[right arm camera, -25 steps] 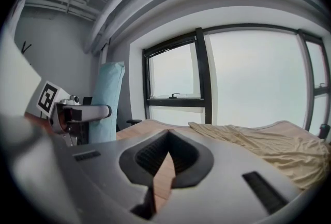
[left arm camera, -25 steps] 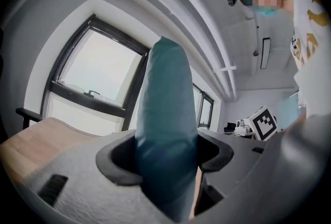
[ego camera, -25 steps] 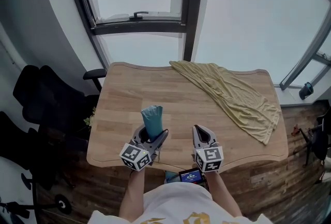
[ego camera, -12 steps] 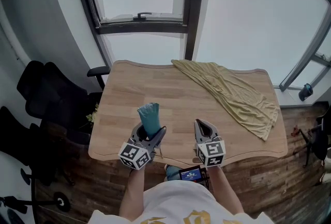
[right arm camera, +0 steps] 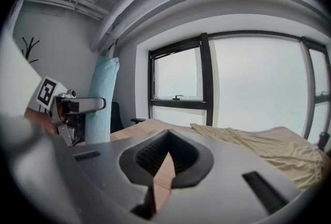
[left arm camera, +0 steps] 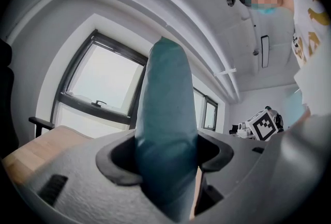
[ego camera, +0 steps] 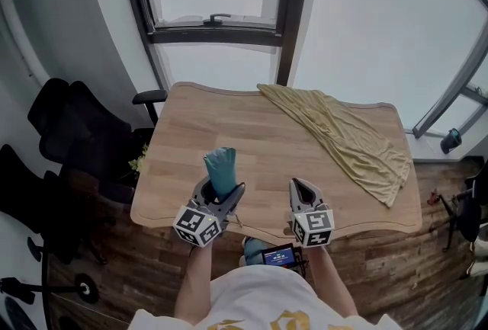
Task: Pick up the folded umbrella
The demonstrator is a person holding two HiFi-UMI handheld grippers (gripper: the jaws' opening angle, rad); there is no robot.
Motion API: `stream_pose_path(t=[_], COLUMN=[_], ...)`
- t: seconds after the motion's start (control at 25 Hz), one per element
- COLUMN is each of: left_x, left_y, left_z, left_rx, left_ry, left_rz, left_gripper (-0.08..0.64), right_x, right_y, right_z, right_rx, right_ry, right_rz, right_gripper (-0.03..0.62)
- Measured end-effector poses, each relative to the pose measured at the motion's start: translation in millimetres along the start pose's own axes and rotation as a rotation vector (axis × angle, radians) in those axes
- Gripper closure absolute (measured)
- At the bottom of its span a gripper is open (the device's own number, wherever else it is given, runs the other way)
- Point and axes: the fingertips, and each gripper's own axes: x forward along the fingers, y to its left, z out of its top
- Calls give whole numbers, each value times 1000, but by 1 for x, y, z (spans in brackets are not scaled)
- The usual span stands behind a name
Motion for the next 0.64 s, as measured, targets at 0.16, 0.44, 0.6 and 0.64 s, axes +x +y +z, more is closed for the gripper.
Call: stream_pose_path(t=[0.16, 0.44, 0.6, 0.64], left_x=[-7, -4, -2, -2], left_y=[3, -1, -2, -1], left_z=[-3, 0, -4, -5], left_rx=[-12, -8, 9, 13], left_ry=[2, -7, 10, 14], left_rz=[22, 27, 28, 29], left_gripper=[258, 258, 258, 258], right_x=[-3, -5, -3, -2], right_y=[-2, -4, -2, -1], right_z=[0, -5, -10, -11], right_rx=[2, 0, 1, 2], right_ry=[-1, 5, 9, 10], right_rz=[-3, 7, 15, 17], right_gripper=[583, 583, 583, 583])
